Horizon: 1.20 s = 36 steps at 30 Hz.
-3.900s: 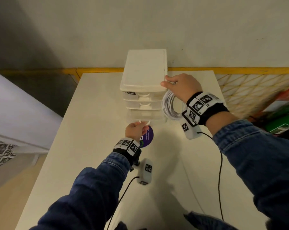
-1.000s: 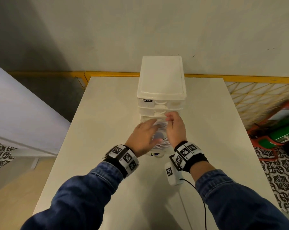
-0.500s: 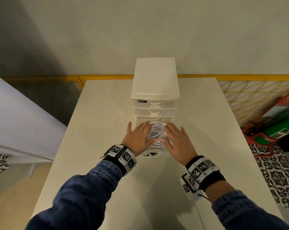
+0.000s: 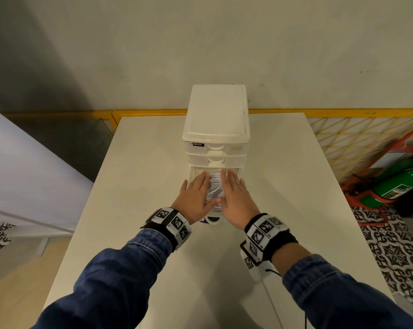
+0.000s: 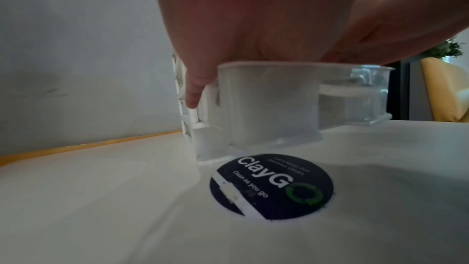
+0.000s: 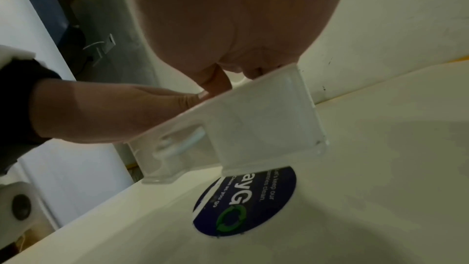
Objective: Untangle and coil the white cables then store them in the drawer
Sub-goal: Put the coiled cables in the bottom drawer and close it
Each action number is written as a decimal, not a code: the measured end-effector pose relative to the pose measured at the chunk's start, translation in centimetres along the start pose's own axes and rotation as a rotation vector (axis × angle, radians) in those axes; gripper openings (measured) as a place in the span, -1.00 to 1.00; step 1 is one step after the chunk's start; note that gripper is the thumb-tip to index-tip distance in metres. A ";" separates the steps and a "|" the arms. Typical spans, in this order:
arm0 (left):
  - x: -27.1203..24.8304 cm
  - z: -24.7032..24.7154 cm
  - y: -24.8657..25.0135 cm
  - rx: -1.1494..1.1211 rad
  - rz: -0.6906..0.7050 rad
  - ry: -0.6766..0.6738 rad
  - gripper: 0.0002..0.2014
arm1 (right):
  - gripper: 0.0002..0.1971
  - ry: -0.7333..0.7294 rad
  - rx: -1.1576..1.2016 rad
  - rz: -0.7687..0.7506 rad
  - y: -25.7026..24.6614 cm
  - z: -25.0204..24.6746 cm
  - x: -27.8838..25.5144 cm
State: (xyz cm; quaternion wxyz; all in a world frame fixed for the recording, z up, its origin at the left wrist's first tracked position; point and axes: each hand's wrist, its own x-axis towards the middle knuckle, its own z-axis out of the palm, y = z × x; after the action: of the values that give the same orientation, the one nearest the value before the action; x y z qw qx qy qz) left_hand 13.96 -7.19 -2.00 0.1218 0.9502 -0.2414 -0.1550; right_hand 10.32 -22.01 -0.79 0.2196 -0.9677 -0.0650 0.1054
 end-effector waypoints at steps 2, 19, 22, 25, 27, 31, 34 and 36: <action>0.0 -0.1 0.2 0.034 -0.015 -0.003 -0.22 | -0.31 -0.006 -0.019 0.000 0.0 -0.1 0.1; 0.2 -0.6 -0.1 -0.095 -0.026 -0.029 -0.43 | 0.26 -0.102 -0.316 -0.112 1.8 -0.1 -0.1; 0.3 -0.9 -0.2 -0.058 -0.011 0.017 -0.48 | 0.16 -0.085 -0.340 -0.120 1.8 0.3 -0.2; 0.4 -1.7 -0.8 -0.150 0.045 0.190 -0.55 | 0.23 -0.082 -0.370 -0.132 1.8 0.6 -0.3; 0.3 -2.9 -1.0 -0.246 0.132 0.477 -0.65 | 0.24 -0.092 -0.376 -0.130 1.8 0.5 -0.3; 0.7 -7.1 -1.2 -0.488 -0.098 0.824 -0.74 | 0.18 -0.100 -0.389 -0.128 1.6 0.3 -0.5; 2.7 -10.7 -1.0 -0.771 -0.283 0.715 -0.53 | 0.18 -0.101 -0.400 -0.133 1.6 0.3 -0.5; 4.3 -12.2 -0.9 -0.844 -0.349 0.476 -0.36 | 0.18 -0.104 -0.406 -0.131 1.6 0.2 -0.6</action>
State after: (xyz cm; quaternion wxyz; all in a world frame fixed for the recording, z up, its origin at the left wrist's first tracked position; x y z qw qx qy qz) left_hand 22.22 -6.63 7.95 0.5187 0.8533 0.0389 -0.0361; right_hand 9.84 -23.41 -1.55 0.0232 -0.9790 -0.1591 0.1257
